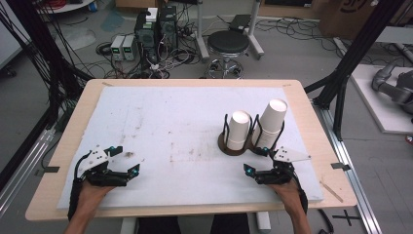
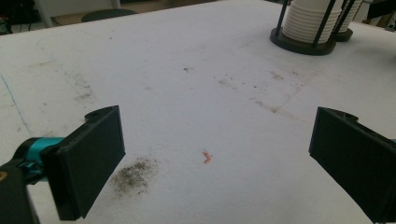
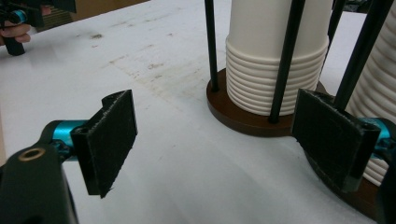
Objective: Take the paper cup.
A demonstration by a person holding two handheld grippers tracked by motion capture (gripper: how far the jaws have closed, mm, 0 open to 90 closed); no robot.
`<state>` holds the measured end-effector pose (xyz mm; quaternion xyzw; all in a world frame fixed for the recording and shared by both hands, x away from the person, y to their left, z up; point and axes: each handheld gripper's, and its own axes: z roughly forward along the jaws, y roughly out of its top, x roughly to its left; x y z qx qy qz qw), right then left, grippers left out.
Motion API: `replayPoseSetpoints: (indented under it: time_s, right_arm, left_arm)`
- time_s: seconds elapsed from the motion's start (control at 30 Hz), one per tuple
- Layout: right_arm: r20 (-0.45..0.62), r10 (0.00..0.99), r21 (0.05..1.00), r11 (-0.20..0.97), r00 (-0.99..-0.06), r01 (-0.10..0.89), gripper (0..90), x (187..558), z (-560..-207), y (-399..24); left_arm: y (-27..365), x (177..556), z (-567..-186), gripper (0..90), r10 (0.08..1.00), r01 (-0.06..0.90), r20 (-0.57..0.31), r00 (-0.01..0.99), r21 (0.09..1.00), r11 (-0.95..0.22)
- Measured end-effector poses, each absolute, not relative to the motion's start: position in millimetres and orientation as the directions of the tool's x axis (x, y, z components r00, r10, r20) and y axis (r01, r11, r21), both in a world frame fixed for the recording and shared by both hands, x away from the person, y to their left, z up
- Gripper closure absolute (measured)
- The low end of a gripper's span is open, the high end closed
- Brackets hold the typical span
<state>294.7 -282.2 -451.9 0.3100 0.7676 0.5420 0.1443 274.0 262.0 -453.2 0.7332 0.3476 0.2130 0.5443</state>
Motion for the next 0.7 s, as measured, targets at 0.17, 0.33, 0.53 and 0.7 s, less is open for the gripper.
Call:
replayPoseSetpoints:
  time_s: [0.17,0.33,0.53,0.7]
  right_arm:
    - [0.094,0.628,0.927,0.228,-0.773,0.298,14.9,292.3,-451.8,-281.4]
    - [0.100,0.630,0.927,0.222,-0.770,0.303,14.9,293.1,-451.9,-282.2]
    - [0.100,0.621,0.926,0.229,-0.777,0.302,14.9,292.1,-451.7,-281.4]
    - [0.092,0.625,0.930,0.224,-0.775,0.292,14.9,291.7,-451.5,-281.9]
  left_arm:
    - [262.7,273.3,-453.3,3.3,0.743,0.273,-0.068,0.665,0.949,-0.158]
    - [262.4,273.1,-453.2,3.4,0.742,0.269,-0.059,0.667,0.949,-0.166]
    - [261.6,273.2,-453.2,3.3,0.742,0.268,-0.052,0.668,0.947,-0.176]
    - [260.9,272.7,-453.2,3.3,0.744,0.262,-0.044,0.667,0.948,-0.179]
